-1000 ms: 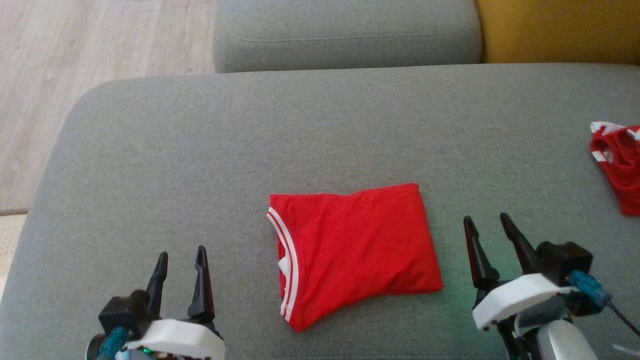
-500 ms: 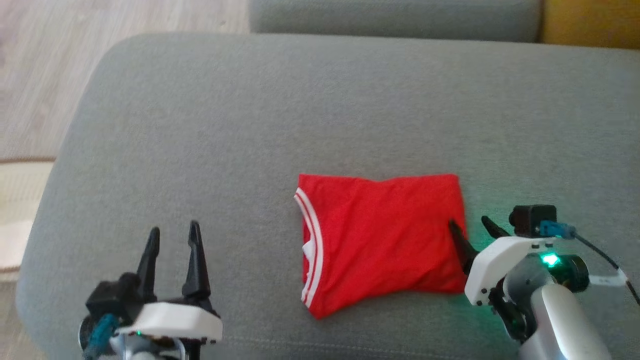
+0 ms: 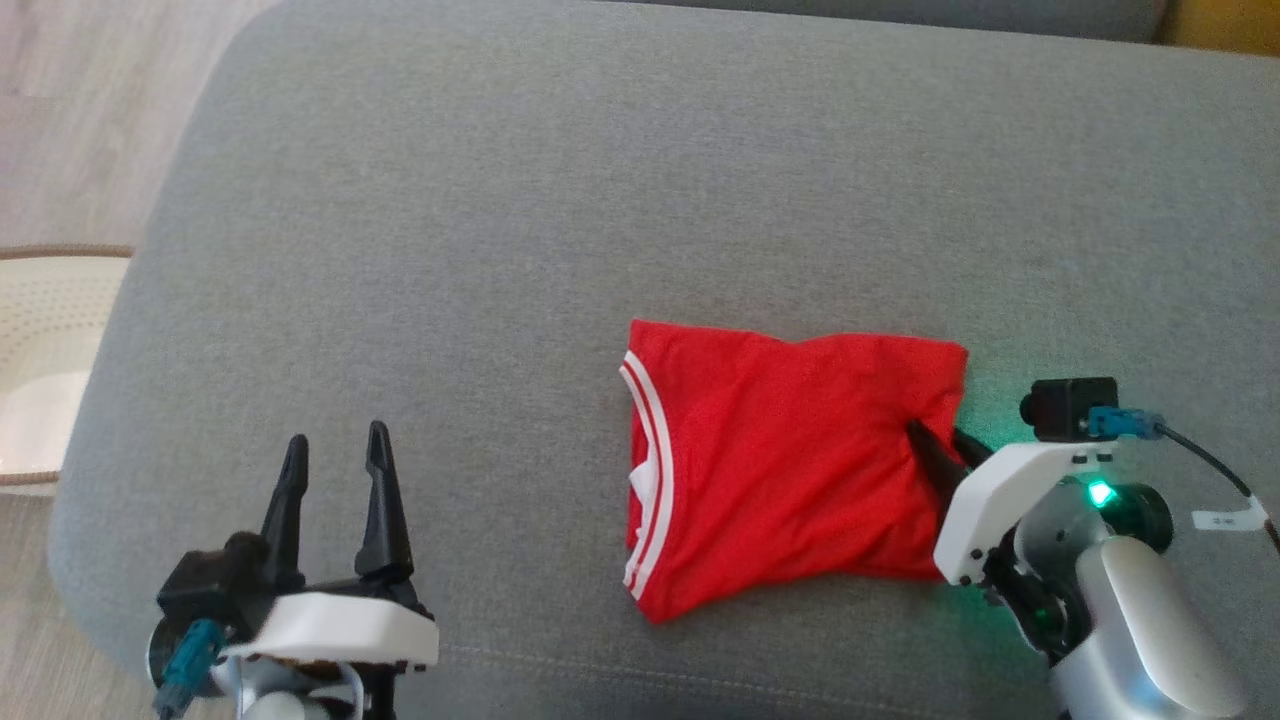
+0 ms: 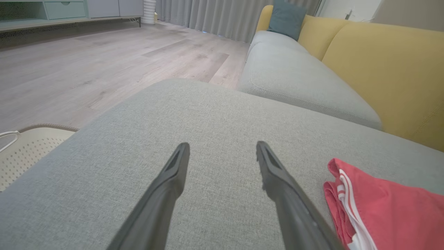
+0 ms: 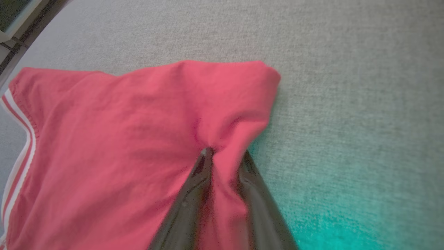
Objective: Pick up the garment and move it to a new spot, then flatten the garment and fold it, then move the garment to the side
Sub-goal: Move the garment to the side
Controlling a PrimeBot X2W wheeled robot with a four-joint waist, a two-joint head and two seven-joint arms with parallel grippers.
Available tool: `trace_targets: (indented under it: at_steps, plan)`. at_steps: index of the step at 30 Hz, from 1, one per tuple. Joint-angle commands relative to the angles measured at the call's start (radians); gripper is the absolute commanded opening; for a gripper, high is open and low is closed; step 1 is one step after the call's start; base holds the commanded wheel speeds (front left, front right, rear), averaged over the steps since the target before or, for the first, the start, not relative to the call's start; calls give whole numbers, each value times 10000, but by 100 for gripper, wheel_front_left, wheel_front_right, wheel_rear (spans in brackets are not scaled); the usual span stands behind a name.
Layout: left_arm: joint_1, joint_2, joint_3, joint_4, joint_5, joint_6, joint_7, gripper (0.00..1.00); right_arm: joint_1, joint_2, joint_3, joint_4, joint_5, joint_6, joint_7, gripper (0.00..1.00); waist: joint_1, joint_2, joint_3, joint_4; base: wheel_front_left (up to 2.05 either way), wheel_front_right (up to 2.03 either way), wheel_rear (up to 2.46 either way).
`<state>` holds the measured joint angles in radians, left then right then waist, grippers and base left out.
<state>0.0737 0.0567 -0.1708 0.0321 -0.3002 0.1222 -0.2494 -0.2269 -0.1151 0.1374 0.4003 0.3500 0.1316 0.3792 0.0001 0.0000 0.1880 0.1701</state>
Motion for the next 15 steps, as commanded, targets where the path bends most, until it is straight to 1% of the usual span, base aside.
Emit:
trace_targets:
  at_steps: [1, 7, 10, 14, 15]
  plan:
    - [-462, -51, 429, -406, 156, -40, -124, 100, -140, -69, 351, -203, 98, -9, 44, 0, -1, 0, 73, -157, 0, 0, 0]
    - [-582, -55, 505, -562, 338, -126, -124, 100, -435, -247, 320, -553, 155, -9, -411, 0, -1, 0, 227, -834, 0, 0, 0]
    - [-631, -55, 511, -638, 449, -181, -124, 100, -600, -409, 132, -835, 110, -9, -623, 0, -1, 0, 307, -1376, 0, 0, 0]
    - [-744, -37, 448, -717, 599, -289, -124, 100, -758, -687, -313, -1344, -43, -9, -760, 0, -1, 0, 481, -2270, 0, 0, 0]
    - [-744, -37, 448, -717, 599, -289, -124, 100, -758, -687, -313, -1344, -43, -9, -760, 0, -1, 0, 481, -2270, 0, 0, 0]
